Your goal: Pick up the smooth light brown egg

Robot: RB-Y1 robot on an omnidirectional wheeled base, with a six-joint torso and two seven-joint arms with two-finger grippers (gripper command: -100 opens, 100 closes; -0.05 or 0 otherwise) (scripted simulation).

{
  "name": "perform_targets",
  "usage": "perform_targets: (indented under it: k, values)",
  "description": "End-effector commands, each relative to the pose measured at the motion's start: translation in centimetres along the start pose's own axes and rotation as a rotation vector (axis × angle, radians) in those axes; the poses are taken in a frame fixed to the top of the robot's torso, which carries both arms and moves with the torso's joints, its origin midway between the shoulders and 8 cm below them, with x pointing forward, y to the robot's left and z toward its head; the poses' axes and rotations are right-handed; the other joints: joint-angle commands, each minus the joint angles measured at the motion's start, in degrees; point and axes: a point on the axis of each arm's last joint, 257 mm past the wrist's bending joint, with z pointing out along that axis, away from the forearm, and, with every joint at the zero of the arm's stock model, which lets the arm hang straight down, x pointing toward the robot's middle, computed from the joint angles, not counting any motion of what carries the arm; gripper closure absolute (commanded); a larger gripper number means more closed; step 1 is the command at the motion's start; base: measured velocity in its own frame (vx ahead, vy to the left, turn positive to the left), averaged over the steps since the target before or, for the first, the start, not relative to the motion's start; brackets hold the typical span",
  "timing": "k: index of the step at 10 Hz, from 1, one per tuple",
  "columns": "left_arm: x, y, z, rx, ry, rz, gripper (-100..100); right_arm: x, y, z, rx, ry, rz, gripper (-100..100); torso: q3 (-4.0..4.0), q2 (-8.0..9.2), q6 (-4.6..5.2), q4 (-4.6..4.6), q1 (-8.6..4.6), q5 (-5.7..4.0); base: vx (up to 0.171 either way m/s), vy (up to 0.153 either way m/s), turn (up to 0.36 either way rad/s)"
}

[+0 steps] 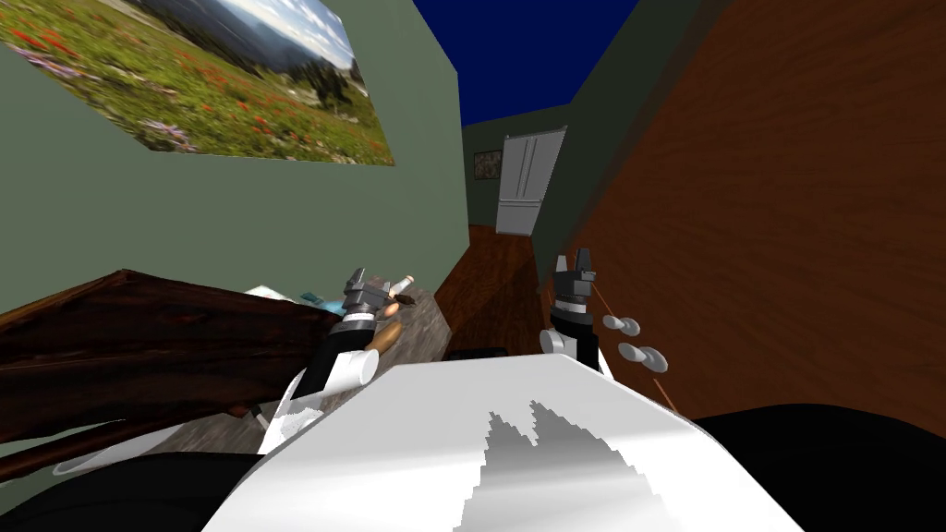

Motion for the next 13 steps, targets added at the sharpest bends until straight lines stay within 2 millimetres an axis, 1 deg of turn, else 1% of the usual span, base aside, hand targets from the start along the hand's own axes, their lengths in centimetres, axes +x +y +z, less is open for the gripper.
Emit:
perform_targets:
  k: [1,4,5,6,7,8,9,10,11,12,13]
  values:
    - [-1.0,0.8,-0.2,-0.043,-0.027,-0.033,-100,0.0,0.0,0.0,0.000,0.000,0.000,0,0.00,0.00,0.00,0.00,0.00,0.00,0.059,-0.026,0.004]
    - [-2.1,2.2,-0.4,-0.103,-0.061,-0.062,-100,0.0,0.0,0.0,0.000,0.000,0.000,0,-0.01,-0.02,0.00,0.00,-0.01,0.00,0.046,-0.019,0.007]
    - [-2.9,2.8,-0.6,-0.131,-0.084,-0.091,-100,0.0,0.0,0.0,0.000,0.000,0.000,0,0.01,0.02,0.00,0.00,0.02,0.00,0.053,-0.022,0.014]
    - [-3.0,3.2,-0.7,-0.146,-0.090,-0.091,-100,0.0,0.0,0.0,0.000,0.000,0.000,0,-0.01,-0.02,0.00,0.00,0.00,0.00,0.046,-0.020,0.010]
    - [-3.8,3.8,-0.9,-0.173,-0.114,-0.121,-100,0.0,0.0,0.0,0.000,0.000,0.000,0,-0.01,-0.01,0.00,0.00,0.01,0.00,0.066,-0.019,0.015]
    - [-3.9,4.1,-1.0,-0.187,-0.120,-0.121,-100,0.0,0.0,0.0,0.000,0.000,0.000,0,-0.03,-0.06,0.00,-0.01,0.01,0.00,0.049,-0.019,0.013]
    - [-4.8,4.8,-1.3,-0.216,-0.147,-0.151,-100,0.0,0.0,0.0,0.000,0.000,0.000,0,-0.02,-0.02,0.00,-0.01,0.01,0.00,0.050,-0.019,0.033]
    - [-4.9,5.1,-1.4,-0.227,-0.152,-0.152,-100,0.0,0.0,0.0,0.000,0.000,0.000,0,-0.02,-0.03,0.00,-0.01,0.01,0.01,0.044,-0.016,0.013]
    - [-5.7,5.8,-1.7,-0.256,-0.180,-0.182,-100,0.0,0.0,0.0,0.000,0.000,0.000,0,0.00,0.00,0.00,0.00,0.02,0.00,0.051,-0.021,0.024]
    - [-5.8,6.1,-1.8,-0.265,-0.184,-0.183,-100,0.0,0.0,0.0,0.000,0.000,0.000,0,-0.01,-0.01,0.00,0.00,0.00,0.00,0.043,-0.015,0.021]
    - [-6.7,6.9,-2.3,-0.297,-0.215,-0.214,-100,0.0,0.0,0.0,0.000,0.000,0.000,0,0.00,0.01,0.00,0.00,0.02,0.00,0.049,-0.020,0.033]
